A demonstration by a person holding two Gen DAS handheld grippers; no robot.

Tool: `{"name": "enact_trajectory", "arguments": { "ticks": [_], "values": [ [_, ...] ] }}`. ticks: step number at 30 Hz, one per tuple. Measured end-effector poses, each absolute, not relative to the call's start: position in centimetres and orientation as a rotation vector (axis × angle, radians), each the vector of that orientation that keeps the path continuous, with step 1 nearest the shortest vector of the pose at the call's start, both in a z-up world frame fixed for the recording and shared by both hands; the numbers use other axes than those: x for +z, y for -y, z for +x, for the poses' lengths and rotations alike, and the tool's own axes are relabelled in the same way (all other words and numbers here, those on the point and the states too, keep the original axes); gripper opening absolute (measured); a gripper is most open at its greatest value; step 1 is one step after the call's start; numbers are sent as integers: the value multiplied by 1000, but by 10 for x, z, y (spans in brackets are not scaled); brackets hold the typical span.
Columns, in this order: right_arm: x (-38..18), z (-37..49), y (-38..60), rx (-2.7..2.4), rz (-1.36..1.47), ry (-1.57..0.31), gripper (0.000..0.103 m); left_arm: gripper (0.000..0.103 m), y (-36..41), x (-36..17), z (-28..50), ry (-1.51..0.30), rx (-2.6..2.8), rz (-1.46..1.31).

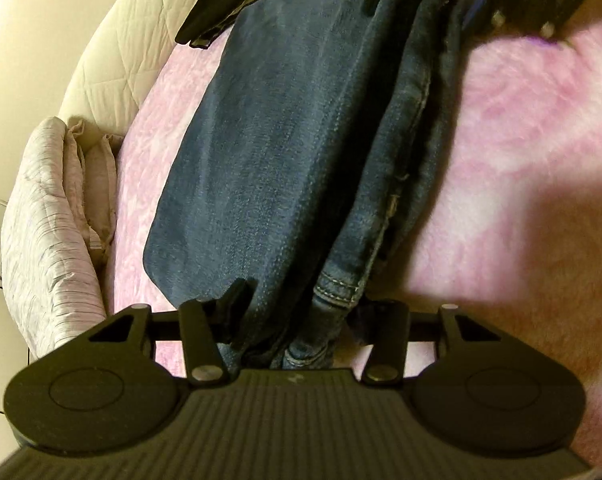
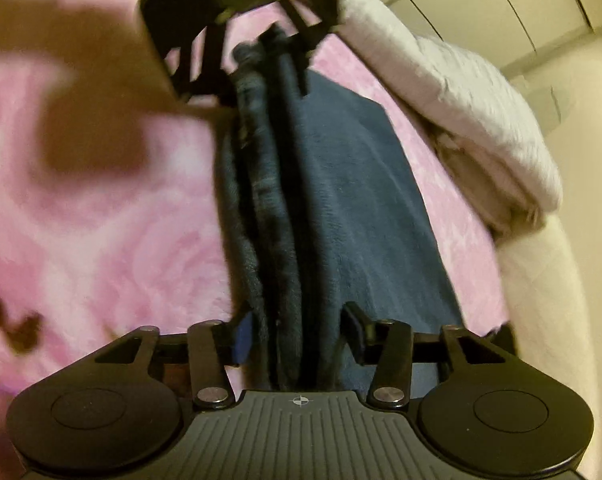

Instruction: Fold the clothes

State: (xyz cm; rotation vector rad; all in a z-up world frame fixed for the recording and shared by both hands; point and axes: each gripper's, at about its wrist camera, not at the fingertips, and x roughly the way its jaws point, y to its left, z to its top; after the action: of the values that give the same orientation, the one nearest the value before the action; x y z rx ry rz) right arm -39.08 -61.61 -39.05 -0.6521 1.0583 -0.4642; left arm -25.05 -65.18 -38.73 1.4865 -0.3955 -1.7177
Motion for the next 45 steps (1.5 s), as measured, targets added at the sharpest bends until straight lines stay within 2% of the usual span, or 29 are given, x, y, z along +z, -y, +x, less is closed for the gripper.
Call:
{"name": "enact_trajectory", "arguments": {
  "ticks": [4,5,7,10,19,29,36,45],
  "values": [
    [-403,-391,623,-466,-772,-1066,46,45,650,-383,-252,407,-1726,1519],
    [-399,-392,629,-464,-753,-1082,42,44,650,-378,-254,409,-1727,1528],
    [-388,-394,636,-447,-715,-1092,26,43,650,-368,-256,405,-1727,1537],
    [-360,-397,640,-440,-678,-1100,22,42,647,-348,-260,391,-1726,1548],
    [-254,-416,617,-363,-583,-1135,20,41,603,-262,-280,287,-1755,1573],
    [-151,-461,524,-280,-456,-1197,20,41,520,-177,-307,179,-1819,1615],
    [-116,-486,486,-253,-414,-1195,20,41,480,-140,-326,133,-1810,1617],
    [-96,-498,489,-282,-445,-1187,20,41,483,-119,-345,182,-1806,1604]
  ]
}}
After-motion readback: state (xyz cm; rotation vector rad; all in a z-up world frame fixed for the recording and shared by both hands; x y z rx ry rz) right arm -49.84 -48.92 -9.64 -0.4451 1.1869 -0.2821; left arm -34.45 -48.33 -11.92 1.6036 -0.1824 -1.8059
